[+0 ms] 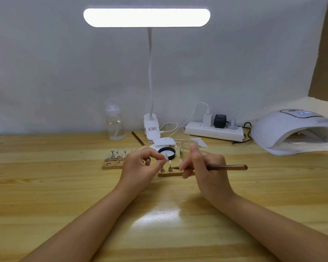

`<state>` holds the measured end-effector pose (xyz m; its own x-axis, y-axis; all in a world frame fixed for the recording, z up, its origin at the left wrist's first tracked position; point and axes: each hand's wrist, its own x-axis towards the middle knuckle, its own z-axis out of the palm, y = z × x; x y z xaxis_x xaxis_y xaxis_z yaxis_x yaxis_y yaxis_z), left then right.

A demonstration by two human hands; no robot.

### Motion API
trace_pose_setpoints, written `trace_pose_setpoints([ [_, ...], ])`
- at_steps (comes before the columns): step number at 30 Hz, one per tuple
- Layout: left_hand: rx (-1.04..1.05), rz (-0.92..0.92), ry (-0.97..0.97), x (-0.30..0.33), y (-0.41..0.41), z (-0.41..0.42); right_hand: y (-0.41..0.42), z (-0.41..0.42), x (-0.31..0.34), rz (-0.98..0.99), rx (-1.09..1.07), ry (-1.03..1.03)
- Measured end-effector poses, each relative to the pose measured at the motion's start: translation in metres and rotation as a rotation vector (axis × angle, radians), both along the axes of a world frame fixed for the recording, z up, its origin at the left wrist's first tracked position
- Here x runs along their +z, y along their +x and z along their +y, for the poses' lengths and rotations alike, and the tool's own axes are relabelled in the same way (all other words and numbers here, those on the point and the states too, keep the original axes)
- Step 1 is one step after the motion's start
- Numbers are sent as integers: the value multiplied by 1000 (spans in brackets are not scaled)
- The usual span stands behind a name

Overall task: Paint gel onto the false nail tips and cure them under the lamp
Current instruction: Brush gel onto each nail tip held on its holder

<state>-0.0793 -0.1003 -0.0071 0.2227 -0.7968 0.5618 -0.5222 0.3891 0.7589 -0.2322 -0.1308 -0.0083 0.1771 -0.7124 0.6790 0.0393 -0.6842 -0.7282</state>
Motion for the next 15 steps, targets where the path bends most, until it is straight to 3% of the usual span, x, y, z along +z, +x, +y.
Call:
trace_pose_setpoints([
  [3, -3, -5, 1, 0, 0, 0, 0, -1, 3, 69, -36, -96],
  [7, -2, -7, -7, -1, 1, 0, 0, 1, 2, 30, 12, 22],
  [11, -5, -13, -13, -1, 1, -1, 0, 0, 3, 83, -40, -76],
  [15, -4, -15, -15, -1, 1, -1, 0, 1, 1, 46, 13, 80],
])
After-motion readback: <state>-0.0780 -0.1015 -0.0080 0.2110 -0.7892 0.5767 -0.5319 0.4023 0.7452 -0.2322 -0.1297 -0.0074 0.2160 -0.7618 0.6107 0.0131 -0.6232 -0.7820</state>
